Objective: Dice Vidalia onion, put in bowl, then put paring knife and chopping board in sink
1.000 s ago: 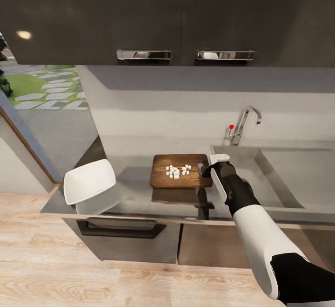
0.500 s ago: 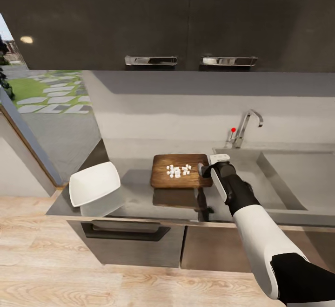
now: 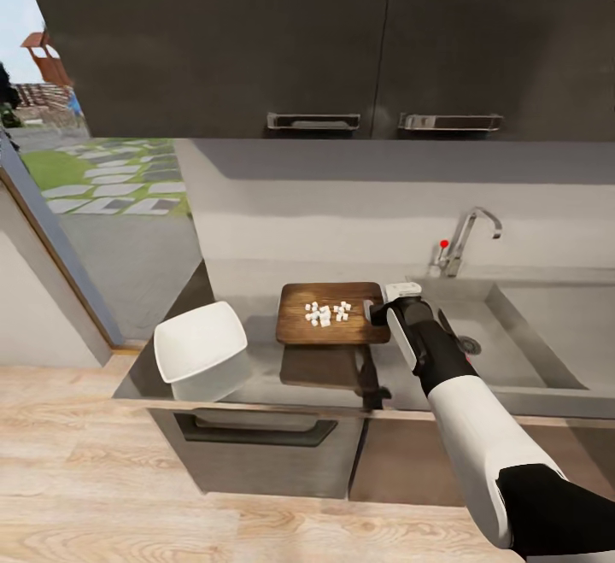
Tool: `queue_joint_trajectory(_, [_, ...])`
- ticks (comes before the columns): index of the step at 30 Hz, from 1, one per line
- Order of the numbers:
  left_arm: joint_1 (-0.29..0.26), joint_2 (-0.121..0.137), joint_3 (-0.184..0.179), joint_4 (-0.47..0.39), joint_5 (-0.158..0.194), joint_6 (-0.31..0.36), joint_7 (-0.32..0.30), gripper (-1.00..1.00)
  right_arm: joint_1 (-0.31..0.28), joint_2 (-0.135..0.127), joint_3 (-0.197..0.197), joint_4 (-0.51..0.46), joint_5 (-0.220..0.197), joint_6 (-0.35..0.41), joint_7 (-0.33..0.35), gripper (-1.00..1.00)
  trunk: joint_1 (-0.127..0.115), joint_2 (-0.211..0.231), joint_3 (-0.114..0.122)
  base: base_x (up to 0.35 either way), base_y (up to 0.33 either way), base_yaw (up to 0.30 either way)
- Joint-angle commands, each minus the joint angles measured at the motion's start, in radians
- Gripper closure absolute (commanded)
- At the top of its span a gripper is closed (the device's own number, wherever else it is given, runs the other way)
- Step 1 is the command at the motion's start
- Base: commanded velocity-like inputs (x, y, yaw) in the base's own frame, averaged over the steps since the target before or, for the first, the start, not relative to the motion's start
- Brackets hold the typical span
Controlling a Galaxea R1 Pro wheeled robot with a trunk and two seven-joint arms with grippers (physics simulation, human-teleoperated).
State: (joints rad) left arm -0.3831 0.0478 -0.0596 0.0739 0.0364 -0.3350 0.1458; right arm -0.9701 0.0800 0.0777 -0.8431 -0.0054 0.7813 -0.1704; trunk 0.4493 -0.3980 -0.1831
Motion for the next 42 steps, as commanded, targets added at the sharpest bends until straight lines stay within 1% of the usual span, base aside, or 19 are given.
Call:
queue_joint_trajectory(1, [-0.002, 0.0, -0.006, 0.004, 0.004, -0.007, 0.003, -1.0, -0.001, 0.0, 0.002, -0.001, -0.002, 0.005, -0.004, 1.0, 0.001, -0.002, 0.0, 0.0, 0.003, 0.0])
queue_joint_trajectory(9, [-0.002, 0.0, -0.006, 0.004, 0.004, -0.007, 0.002, -1.0, -0.001, 0.0, 0.002, -0.001, -0.001, 0.005, -0.004, 1.0, 0.001, -0.002, 0.012, 0.0, 0.054, 0.0])
queue_joint_trajectory(42, [-0.002, 0.0, -0.006, 0.004, 0.004, -0.007, 0.002, -1.0, -0.001, 0.0, 0.002, -0.001, -0.002, 0.005, -0.004, 1.0, 0.001, -0.002, 0.064, 0.0, 0.282, 0.0])
